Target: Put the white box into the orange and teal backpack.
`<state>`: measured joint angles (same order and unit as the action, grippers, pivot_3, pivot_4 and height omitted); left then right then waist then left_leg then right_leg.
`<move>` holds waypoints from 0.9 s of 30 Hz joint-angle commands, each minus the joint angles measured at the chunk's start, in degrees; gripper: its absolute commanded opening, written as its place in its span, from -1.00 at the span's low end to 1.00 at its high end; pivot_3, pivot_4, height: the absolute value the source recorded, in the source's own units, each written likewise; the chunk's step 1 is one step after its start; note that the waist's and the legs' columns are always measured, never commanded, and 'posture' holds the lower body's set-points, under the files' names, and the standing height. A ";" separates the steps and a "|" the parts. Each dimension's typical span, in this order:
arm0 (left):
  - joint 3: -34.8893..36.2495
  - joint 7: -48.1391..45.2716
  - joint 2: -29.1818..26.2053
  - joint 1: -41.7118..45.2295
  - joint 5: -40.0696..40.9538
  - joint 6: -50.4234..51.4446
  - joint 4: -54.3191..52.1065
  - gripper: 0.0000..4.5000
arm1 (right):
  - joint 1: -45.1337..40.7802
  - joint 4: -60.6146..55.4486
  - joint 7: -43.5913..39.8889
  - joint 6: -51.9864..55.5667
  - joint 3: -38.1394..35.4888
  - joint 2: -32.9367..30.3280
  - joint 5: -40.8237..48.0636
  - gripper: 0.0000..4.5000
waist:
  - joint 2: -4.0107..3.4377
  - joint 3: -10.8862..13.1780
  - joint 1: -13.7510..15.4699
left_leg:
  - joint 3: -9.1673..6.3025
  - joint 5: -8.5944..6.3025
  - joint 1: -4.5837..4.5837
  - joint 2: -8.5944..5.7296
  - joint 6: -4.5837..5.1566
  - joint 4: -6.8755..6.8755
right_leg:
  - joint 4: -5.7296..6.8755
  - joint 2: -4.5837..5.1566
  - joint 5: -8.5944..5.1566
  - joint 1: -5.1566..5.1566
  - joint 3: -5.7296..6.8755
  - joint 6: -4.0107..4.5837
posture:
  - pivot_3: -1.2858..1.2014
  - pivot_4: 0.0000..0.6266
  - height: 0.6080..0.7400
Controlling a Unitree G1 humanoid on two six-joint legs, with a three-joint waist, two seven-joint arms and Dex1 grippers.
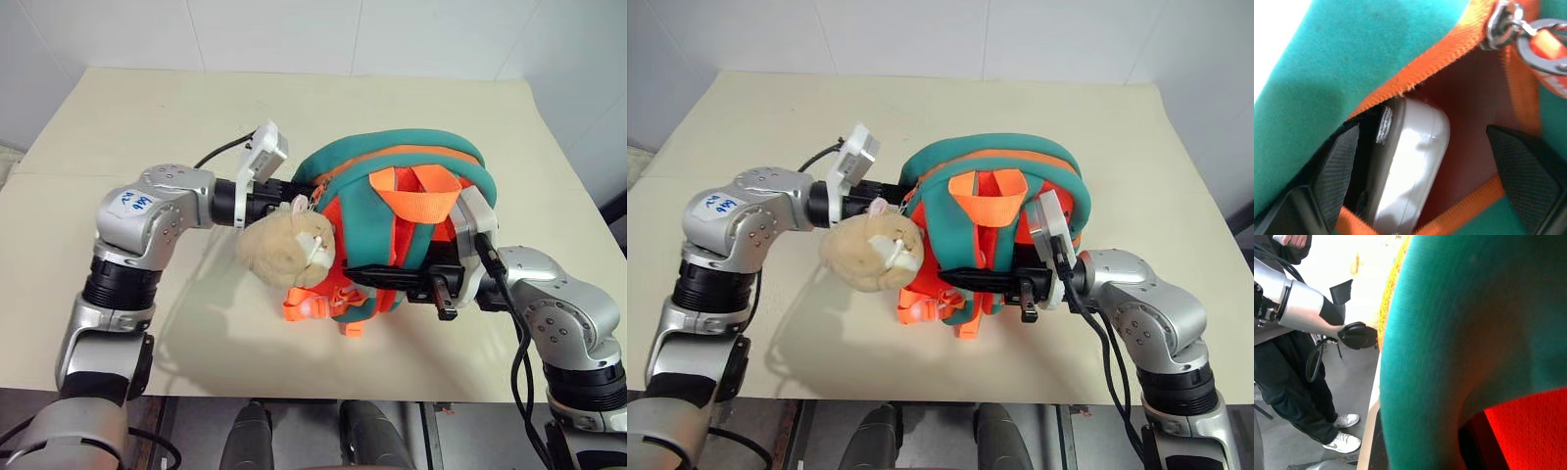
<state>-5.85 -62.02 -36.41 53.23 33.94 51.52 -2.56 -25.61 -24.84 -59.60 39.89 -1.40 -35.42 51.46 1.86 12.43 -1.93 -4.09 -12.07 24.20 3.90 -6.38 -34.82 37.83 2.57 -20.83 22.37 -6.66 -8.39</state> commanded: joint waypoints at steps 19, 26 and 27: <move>37.71 15.34 -12.96 -26.51 24.75 6.47 -32.84 0.99 | -2.98 3.47 -3.48 -3.62 1.29 1.04 -2.83 -1.00 | 0.00 0.00 0.21 | -0.01 -0.06 -0.09 0.01 0.10 -0.10 | -0.03 0.02 0.02 -0.15 0.01 0.00 | 0.03 -0.52 1.00; 35.62 25.53 -15.59 -29.72 29.18 7.10 -38.23 0.99 | -4.11 5.16 -4.71 -4.12 1.75 1.71 -3.94 -1.00 | 0.00 0.00 0.14 | -0.01 -0.07 -0.12 0.01 0.12 -0.16 | -0.04 0.01 0.06 -0.20 -0.01 0.00 | 0.03 -0.52 1.00; 32.93 25.56 -16.86 -29.08 26.83 6.15 -39.16 0.99 | -4.24 5.37 -4.97 -4.26 1.83 1.86 -4.14 -1.00 | 0.01 0.00 0.13 | -0.01 -0.07 -0.12 0.01 0.12 -0.17 | -0.04 0.02 0.06 -0.20 -0.01 0.00 | 0.03 -0.52 1.00</move>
<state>29.20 -37.51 -51.40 23.58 62.41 58.86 -38.86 -28.90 -18.86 -63.85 37.05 0.62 -33.92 47.05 1.87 12.42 -1.79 -4.11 -12.14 24.07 3.91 -6.27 -34.99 37.79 2.58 -20.77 22.18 -6.67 -8.39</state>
